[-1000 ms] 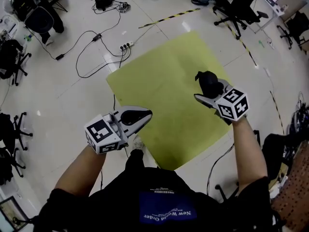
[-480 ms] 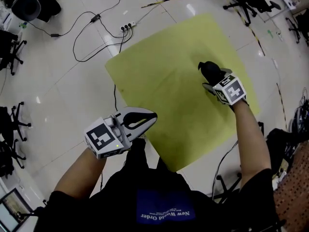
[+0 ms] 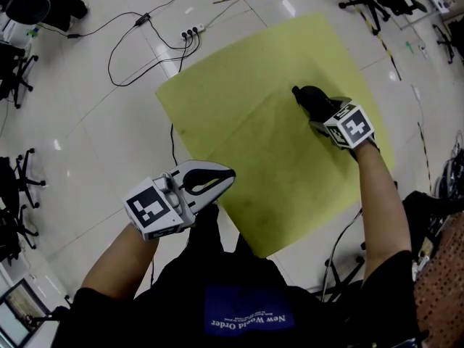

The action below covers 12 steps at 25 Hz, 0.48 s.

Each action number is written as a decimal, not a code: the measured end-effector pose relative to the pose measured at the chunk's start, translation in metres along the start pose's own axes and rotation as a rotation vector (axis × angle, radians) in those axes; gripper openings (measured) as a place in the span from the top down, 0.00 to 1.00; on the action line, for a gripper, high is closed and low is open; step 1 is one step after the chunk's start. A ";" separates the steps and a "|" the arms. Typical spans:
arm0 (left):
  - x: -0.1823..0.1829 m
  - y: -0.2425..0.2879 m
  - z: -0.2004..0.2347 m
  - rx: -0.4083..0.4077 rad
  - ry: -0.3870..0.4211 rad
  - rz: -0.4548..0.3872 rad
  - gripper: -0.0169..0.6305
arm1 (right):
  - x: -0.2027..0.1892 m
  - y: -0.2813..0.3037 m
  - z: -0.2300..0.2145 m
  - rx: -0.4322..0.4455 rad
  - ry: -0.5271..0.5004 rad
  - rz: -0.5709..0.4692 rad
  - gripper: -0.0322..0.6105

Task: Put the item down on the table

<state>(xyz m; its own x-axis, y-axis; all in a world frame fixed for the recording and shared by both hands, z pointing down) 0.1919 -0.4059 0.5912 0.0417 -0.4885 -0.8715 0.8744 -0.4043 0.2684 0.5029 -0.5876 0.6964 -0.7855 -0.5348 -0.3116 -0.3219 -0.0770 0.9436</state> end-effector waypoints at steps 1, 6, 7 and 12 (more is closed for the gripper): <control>-0.001 0.000 0.000 0.000 -0.002 0.001 0.96 | 0.000 0.000 0.000 0.008 0.003 -0.004 0.43; -0.001 0.003 -0.002 -0.004 -0.003 0.005 0.96 | 0.003 -0.007 0.002 0.033 0.004 -0.045 0.40; -0.001 0.003 -0.002 -0.003 -0.003 0.006 0.96 | 0.004 -0.010 0.003 0.036 0.007 -0.061 0.39; 0.004 -0.003 -0.006 0.002 -0.007 0.003 0.96 | 0.006 -0.037 0.016 0.038 0.025 -0.180 0.38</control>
<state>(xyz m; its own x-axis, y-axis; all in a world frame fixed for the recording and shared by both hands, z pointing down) 0.1923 -0.4018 0.5841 0.0408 -0.4948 -0.8680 0.8735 -0.4041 0.2714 0.5021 -0.5744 0.6579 -0.7002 -0.5363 -0.4713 -0.4758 -0.1417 0.8681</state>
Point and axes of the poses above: the fingertips, and each gripper's own axes: y forward along the fingers, z to its left, x out of its top, the point moved 8 cm from there along -y, backward along the fingers, and after that the axes turned 7 degrees about x, right-handed, at the moved point
